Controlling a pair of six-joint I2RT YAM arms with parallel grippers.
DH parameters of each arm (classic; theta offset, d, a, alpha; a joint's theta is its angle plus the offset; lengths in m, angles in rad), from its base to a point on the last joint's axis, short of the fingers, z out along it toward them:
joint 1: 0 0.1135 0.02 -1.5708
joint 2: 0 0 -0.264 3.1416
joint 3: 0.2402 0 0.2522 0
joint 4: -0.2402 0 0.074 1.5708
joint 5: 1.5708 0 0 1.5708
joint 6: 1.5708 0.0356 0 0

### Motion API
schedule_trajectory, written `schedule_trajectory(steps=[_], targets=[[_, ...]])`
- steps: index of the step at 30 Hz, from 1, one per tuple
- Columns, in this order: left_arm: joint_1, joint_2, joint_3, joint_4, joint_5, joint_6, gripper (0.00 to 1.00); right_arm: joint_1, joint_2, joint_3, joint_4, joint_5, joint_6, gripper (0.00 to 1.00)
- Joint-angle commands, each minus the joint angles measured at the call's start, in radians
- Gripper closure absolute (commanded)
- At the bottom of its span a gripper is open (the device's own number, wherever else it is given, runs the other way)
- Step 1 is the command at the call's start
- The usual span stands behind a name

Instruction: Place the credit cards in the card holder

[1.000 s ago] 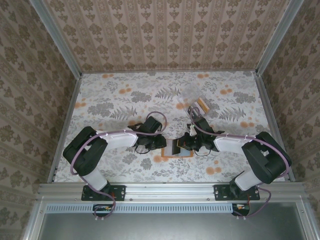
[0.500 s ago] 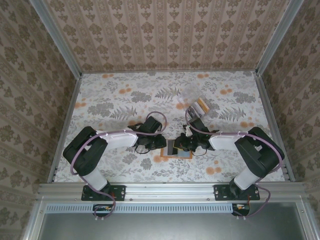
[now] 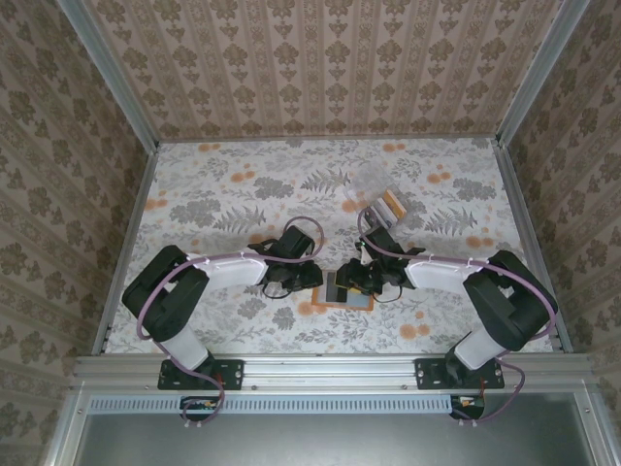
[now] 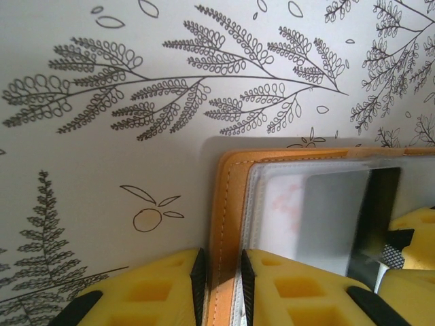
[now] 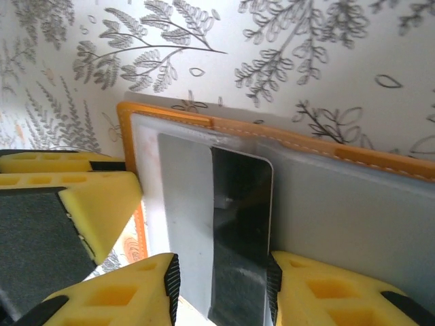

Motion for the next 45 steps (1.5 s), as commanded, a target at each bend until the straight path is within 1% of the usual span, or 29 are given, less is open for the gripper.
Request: schedule_trajectory(steps=[1,4,12,18,23,25,28,32,40,42,43,45], targets=[[-0.008,0.027,0.006,-0.008,0.005,-0.002,0.75,0.009,-0.023,0.026,-0.092,0.047,-0.027,0.58],[-0.009,0.026,0.008,-0.006,0.008,0.0,0.75,0.012,-0.013,0.029,-0.091,0.044,-0.028,0.59],[-0.008,0.024,0.006,0.002,0.014,-0.003,0.75,0.027,0.039,0.054,-0.035,0.007,-0.007,0.78],[-0.01,0.02,0.002,0.007,0.012,-0.01,0.75,0.037,0.076,0.071,0.025,-0.031,0.018,0.79],[-0.01,0.014,-0.004,0.015,0.011,-0.024,0.74,0.038,0.082,0.065,0.083,-0.063,0.074,0.79],[-0.01,0.008,-0.007,0.017,0.006,-0.033,0.74,0.038,0.085,0.069,0.074,-0.06,0.106,0.79],[-0.011,-0.003,-0.015,0.026,0.0,-0.06,0.74,0.04,0.082,0.066,0.064,-0.044,0.19,0.8],[-0.013,-0.021,-0.032,0.048,-0.004,-0.097,0.73,0.041,0.065,0.03,0.121,-0.045,0.28,0.8],[-0.025,-0.029,-0.076,0.124,0.008,-0.178,0.73,0.046,0.069,0.019,0.196,-0.103,0.34,0.78],[-0.03,-0.03,-0.08,0.129,0.005,-0.186,0.73,0.047,0.058,0.025,0.171,-0.089,0.327,0.81],[-0.03,-0.031,-0.081,0.129,0.002,-0.187,0.73,0.049,0.047,0.043,0.114,-0.066,0.294,0.82],[-0.03,-0.035,-0.081,0.121,-0.005,-0.186,0.73,0.053,0.022,0.099,-0.065,0.017,0.203,0.8]])
